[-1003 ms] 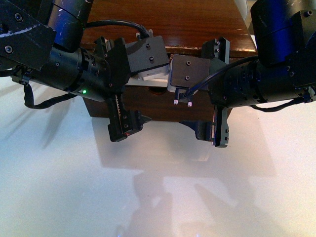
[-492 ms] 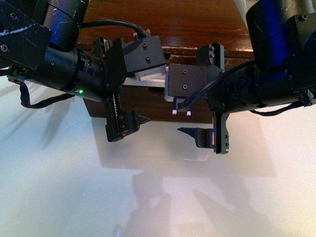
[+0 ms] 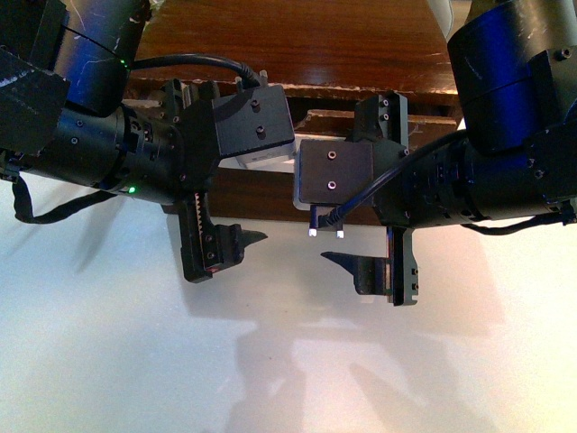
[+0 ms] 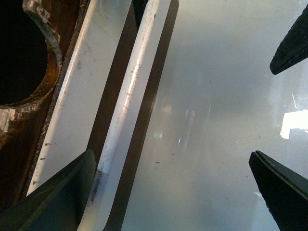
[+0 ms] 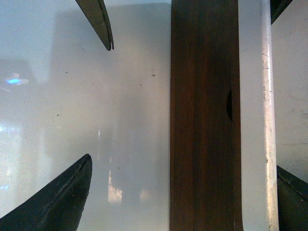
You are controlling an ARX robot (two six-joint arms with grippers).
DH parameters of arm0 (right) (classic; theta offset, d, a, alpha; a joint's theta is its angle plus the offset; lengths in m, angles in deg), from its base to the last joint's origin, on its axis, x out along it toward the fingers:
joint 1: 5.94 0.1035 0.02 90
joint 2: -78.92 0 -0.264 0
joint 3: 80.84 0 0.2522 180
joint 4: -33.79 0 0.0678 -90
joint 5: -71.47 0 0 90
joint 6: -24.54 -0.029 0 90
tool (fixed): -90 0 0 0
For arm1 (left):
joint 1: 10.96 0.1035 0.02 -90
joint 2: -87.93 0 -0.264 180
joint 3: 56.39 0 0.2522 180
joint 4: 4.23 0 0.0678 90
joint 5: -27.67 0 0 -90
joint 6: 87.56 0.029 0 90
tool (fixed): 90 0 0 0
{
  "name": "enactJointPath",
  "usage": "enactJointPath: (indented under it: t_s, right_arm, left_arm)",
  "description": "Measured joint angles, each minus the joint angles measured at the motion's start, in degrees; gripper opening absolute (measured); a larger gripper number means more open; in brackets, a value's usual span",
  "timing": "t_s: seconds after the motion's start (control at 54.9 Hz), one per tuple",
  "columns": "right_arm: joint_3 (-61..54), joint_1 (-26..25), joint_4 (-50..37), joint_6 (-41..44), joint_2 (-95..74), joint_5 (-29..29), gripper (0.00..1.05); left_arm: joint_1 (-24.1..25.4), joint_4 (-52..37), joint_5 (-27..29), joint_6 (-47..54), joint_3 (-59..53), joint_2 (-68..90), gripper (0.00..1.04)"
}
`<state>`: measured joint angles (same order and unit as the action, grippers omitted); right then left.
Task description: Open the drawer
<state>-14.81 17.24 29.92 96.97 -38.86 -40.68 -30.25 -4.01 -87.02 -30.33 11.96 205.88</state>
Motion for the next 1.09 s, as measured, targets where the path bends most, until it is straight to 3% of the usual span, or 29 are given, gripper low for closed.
enactJointPath:
  t_s: [1.094]
  right_arm:
    - [-10.95,5.64,-6.21,-4.09,4.98,1.86,0.96]
  left_arm:
    - [-0.96,-3.26,-1.33,1.29,-11.76,-6.75,0.96]
